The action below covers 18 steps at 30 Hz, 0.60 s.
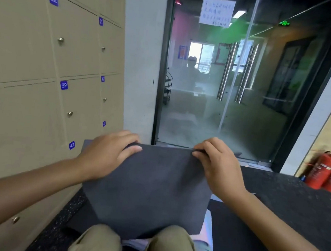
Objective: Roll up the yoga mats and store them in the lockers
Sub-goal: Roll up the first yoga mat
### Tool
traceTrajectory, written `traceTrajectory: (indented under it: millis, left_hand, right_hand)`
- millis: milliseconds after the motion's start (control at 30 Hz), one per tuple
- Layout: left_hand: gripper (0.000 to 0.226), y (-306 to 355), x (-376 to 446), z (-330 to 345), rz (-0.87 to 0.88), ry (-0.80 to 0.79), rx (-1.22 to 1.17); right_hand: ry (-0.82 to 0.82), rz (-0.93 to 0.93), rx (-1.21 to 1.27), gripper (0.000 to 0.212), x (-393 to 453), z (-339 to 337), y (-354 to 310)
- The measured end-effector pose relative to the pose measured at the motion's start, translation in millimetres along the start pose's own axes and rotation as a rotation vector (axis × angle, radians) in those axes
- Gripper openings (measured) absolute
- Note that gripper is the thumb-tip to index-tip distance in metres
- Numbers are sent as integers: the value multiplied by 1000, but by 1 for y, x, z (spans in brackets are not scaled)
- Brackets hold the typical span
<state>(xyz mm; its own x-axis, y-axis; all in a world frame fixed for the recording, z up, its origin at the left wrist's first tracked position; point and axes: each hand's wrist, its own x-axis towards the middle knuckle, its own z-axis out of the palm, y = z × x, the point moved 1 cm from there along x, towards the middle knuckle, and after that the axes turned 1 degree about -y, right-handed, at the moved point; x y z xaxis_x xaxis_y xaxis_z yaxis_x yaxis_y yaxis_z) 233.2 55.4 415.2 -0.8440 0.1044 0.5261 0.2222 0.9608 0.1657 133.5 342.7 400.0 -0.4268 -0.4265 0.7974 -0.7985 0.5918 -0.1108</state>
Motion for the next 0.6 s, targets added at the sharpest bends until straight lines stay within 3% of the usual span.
traceTrajectory:
  millis: [233,333,600]
  left_hand:
    - [26,32,-95,-13,-42,-120,-204]
    - [7,50,-140,-9,-106,-210,-329]
    - [17,78,-239,14,-100,-410,-500]
  right_hand:
    - [-211,-32,145,27,-85,-48,-49]
    - [-308,5,220,24,-137,-62,-71]
    - [-471,86,393,23,-246,-82,-104]
